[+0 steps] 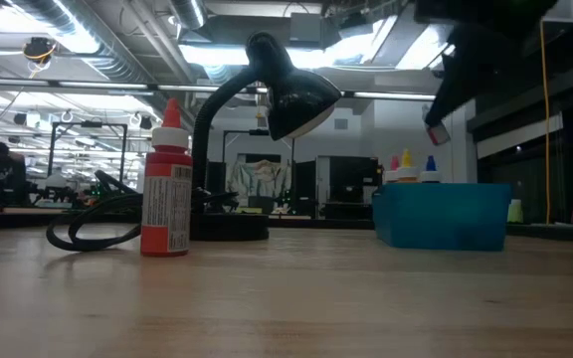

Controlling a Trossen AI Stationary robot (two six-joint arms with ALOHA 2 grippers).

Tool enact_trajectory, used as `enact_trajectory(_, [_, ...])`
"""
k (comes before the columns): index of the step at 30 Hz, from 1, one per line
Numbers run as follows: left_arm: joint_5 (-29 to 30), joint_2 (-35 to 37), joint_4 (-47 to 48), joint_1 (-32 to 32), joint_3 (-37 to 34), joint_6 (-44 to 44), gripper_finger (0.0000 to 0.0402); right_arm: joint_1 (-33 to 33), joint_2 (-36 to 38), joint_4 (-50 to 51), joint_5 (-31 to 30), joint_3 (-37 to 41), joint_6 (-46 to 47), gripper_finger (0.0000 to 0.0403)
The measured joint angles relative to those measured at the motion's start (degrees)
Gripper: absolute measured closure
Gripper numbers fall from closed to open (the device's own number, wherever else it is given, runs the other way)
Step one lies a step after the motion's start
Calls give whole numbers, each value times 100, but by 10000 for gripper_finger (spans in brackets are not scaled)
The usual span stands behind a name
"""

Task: Pick & Place food coloring
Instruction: Put the top small pink food coloring bottle into the blue bin

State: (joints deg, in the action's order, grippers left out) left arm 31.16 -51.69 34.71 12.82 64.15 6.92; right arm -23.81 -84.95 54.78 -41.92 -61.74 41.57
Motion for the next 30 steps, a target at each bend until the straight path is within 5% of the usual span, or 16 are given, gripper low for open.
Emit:
enact_trajectory(11, [-66,12,-24,0,-21,-2,150,15,490,-887,-42,1030,1053,333])
enact_trajectory(30, [-129,12,-23,0,-21,-7,150,495,492,-2787,-71,2456,1352,329])
